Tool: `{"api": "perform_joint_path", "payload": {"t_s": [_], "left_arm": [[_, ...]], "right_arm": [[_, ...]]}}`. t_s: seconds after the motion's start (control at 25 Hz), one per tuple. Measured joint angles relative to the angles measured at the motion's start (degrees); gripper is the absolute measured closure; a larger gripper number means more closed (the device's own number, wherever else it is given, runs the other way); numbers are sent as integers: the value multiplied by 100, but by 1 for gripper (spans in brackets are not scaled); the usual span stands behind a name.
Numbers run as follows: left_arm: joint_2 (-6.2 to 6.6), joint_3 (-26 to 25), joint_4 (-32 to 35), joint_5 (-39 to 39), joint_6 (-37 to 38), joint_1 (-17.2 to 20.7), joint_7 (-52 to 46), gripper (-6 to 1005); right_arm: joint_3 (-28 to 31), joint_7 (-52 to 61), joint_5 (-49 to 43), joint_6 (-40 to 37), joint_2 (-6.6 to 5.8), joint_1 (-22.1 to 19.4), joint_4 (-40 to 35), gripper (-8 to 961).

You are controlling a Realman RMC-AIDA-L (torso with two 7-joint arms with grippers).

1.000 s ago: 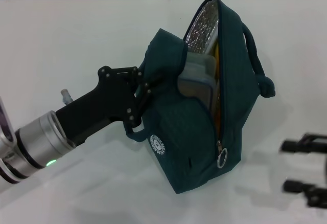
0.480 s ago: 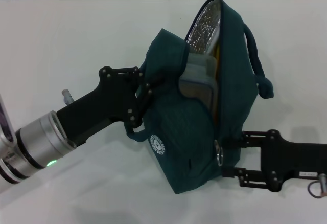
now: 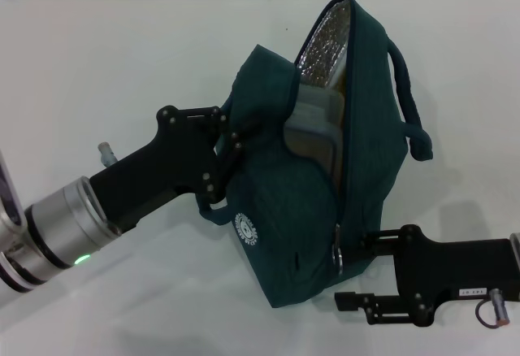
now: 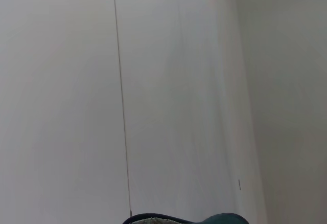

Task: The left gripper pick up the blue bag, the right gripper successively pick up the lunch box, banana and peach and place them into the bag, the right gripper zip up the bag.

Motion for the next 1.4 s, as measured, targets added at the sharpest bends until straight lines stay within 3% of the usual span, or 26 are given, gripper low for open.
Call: {"api": "perform_joint_path", "payload": {"t_s": [0.64, 1.08, 1.4], "left_arm": [[-9, -19, 0, 3, -23, -39, 0, 960], [-9, -27, 0, -49, -30, -78, 148, 962], [-9, -25, -9, -226, -81, -44, 276, 961]], "right_arm": [[-50, -14, 129, 124, 4, 34, -17, 388], [-205, -542, 266, 201, -5, 17, -155, 780], [-164, -1353, 918, 48, -23, -291, -321, 861]]}}
